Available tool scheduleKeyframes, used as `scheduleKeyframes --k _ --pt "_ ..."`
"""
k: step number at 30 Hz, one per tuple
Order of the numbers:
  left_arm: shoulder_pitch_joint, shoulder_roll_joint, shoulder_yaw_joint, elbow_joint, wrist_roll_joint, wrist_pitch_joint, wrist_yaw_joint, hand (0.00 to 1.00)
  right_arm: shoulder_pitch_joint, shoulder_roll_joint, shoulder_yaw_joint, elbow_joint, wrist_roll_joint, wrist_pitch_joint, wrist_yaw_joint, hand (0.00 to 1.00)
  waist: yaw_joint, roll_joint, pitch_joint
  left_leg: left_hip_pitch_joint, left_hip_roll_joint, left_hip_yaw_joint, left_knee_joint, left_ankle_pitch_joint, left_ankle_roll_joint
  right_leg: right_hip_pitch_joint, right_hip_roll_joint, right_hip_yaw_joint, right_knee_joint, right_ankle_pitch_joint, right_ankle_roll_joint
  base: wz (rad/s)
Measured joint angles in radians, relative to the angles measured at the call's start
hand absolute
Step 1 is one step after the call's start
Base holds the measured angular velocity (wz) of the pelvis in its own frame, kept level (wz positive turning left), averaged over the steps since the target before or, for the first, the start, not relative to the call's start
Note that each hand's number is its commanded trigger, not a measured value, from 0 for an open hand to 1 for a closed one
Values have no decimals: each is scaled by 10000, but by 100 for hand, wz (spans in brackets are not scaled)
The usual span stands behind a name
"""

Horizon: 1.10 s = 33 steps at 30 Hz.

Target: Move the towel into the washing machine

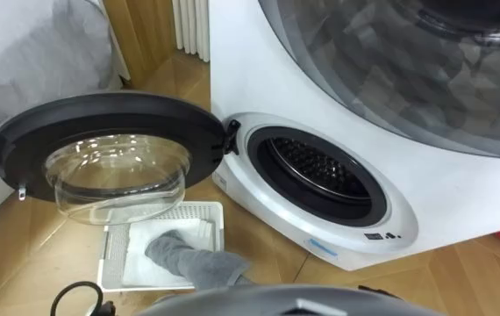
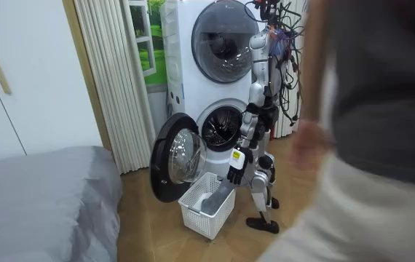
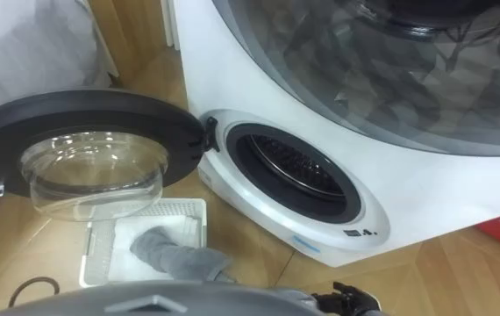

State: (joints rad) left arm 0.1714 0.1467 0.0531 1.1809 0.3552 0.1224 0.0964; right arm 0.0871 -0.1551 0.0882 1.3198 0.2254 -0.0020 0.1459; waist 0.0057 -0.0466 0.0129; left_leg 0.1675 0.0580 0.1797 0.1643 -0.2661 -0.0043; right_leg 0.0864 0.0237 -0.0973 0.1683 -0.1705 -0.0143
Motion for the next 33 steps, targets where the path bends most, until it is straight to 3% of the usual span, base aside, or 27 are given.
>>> scheduleKeyframes --k 11,17,26,33 --pt "-54 15 30 -85 198 -139 -189 0 -8 -78 51 -35 -13 -8 90 0 21 60 -19 -46 -6 5 28 0 1 -60 -25 -41 20 1 -1 0" --pt "-210 13 4 -85 320 -229 -194 0 -222 -137 82 -82 -51 -79 236 0 15 77 -46 -622 4 -20 321 1 2 -543 -53 -63 113 59 -47 0" --pt "-1642 64 -607 92 306 -1023 235 0 -1447 -148 594 162 -476 -252 201 0 -26 187 -20 -2212 17 -162 1029 37 55 -2024 -210 -172 654 188 -110 1" --pt "-3072 -63 -1109 657 313 -1706 298 0 -2617 -6 924 404 -1231 -505 59 0 -44 194 139 -4100 -29 -203 1827 138 131 -3935 -371 -198 1551 236 -186 1"
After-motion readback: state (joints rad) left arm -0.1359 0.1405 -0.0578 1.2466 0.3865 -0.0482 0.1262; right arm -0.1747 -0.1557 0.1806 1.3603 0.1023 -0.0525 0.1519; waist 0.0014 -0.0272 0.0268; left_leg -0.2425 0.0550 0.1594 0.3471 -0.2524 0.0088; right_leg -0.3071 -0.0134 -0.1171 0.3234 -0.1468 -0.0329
